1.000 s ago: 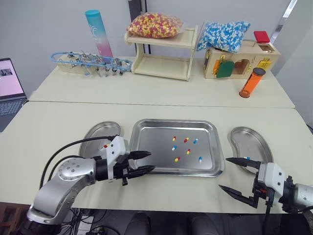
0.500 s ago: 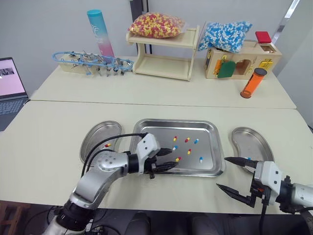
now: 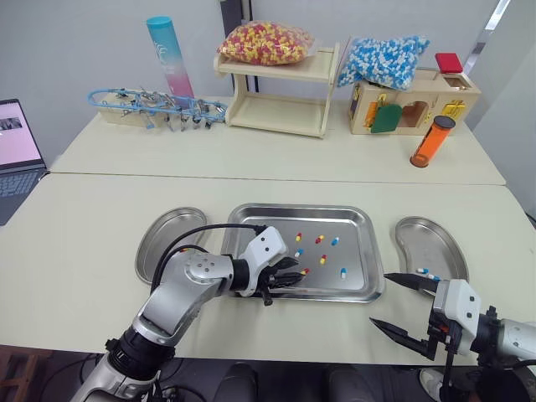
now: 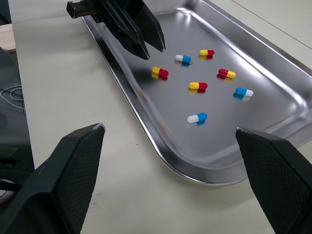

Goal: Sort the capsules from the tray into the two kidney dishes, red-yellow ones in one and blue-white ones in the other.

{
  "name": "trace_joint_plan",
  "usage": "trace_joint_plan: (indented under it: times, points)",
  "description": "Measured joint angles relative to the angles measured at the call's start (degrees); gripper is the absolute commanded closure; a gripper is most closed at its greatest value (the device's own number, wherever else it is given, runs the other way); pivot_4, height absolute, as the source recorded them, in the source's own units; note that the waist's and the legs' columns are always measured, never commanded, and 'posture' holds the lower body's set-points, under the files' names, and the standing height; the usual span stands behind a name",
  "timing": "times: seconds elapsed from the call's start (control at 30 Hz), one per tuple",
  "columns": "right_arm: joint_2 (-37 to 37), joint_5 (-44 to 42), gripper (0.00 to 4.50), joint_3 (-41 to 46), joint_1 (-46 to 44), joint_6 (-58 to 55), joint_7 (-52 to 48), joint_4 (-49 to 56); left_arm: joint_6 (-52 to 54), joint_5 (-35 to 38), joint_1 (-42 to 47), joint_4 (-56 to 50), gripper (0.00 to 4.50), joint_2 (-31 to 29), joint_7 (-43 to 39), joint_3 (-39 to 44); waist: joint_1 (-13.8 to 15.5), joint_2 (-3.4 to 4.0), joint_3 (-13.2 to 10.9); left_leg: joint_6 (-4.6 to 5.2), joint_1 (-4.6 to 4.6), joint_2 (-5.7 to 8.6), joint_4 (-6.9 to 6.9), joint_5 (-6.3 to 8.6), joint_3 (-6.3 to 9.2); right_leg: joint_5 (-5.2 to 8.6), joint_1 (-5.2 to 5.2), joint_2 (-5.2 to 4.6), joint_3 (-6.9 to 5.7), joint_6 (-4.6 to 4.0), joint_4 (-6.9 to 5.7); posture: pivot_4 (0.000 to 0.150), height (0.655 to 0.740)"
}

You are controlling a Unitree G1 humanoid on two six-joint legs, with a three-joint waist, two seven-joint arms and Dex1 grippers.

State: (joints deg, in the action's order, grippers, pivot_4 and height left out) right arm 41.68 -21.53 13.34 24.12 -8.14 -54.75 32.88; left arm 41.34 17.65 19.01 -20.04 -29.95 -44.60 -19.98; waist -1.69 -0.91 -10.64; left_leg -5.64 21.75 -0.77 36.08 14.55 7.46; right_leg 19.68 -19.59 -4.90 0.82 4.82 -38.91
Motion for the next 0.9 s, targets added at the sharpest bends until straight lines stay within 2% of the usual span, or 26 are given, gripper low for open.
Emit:
trace_joint_plan:
  times: [0.9]
  points:
    - [-0.3, 0.0, 0.0, -0.7, 2.2, 0.0, 2.4, 1.4, 3.8, -3.7, 3.9, 3.5, 2.99, 3.3, 1.2, -4.9, 0.0, 0.01, 0.0, 0.0, -0.01, 0.0, 0.01, 0.0, -0.01, 0.0, 0.02, 0.0, 0.01, 0.0, 0.01, 0.15, 0.74]
